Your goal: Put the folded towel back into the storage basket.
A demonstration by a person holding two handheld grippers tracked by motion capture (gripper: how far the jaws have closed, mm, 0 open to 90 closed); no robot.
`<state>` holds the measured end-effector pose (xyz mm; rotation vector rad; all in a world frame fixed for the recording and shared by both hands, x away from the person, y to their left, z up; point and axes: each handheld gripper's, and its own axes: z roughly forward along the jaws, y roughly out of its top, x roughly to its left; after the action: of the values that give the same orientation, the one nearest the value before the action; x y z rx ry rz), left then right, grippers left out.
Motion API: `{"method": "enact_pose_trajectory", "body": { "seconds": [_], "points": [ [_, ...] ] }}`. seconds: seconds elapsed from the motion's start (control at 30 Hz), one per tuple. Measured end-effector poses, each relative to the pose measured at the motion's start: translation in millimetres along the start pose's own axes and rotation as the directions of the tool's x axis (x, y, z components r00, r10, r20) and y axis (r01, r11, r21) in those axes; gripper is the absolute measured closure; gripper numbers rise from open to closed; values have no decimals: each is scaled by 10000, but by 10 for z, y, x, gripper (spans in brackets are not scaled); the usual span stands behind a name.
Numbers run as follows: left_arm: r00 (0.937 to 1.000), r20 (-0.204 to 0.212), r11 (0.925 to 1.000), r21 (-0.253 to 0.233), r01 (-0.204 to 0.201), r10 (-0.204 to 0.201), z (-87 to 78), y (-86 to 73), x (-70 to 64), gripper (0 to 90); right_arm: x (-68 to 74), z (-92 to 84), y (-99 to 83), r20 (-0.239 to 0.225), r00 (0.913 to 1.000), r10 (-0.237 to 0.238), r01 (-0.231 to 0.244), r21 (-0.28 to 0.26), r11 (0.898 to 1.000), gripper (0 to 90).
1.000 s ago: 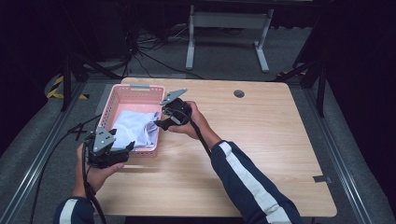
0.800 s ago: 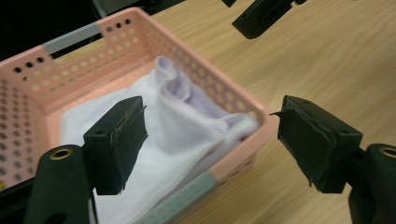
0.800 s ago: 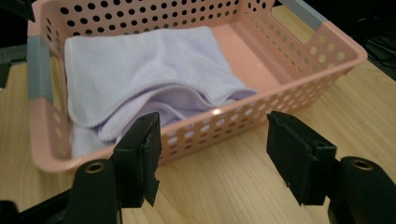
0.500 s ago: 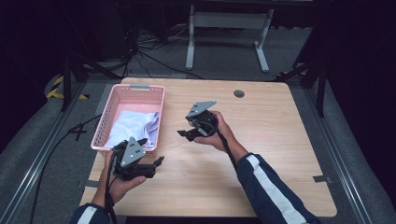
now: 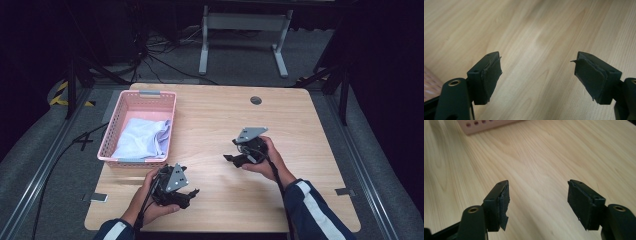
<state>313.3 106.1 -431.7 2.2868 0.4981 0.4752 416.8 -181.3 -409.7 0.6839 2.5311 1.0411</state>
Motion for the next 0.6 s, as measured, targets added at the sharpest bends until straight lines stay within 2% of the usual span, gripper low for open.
{"method": "enact_pose_trajectory", "body": {
  "seconds": [0.03,0.13,0.27,0.33,0.43,0.47,0.5,0.53,0.57,0.6],
  "points": [
    [9999,-42,9999,-3,-140,140,31,-13,-14,221,-17,-43,-65,71,9999,95,-96,30,9999,344],
    [9998,25,9997,148,-183,182,90,-46,-32,222,-49,-175,-236,353,9990,265,-270,146,9995,337],
    [9986,530,9991,416,-51,29,205,-94,-71,222,-45,-373,-503,498,9980,384,-399,297,9988,329],
    [9980,618,9983,563,-160,125,243,-100,-85,218,-30,-449,-624,514,9978,428,-446,341,9984,323],
    [9954,960,9985,544,-19,-33,296,-114,-95,217,9,-581,-851,734,9969,295,-337,568,9978,316],
    [9954,960,9985,544,-19,-33,296,-114,-95,211,9,-581,-851,734,9969,295,-337,568,9978,316],
    [9940,1083,9979,637,90,-158,309,-120,-99,211,18,-637,-951,731,9966,378,-418,543,9976,316],
    [9921,1235,9969,786,103,-200,358,-131,-111,211,26,-734,-1112,797,9946,659,-701,512,9962,314],
    [9921,1235,9959,897,118,-229,376,-139,-128,210,33,-786,-1190,768,9940,778,-818,516,9953,314],
    [9911,1321,9969,789,36,-140,389,-141,-119,197,39,-837,-1266,804,9928,883,-925,501,9944,313]
  ]
}}
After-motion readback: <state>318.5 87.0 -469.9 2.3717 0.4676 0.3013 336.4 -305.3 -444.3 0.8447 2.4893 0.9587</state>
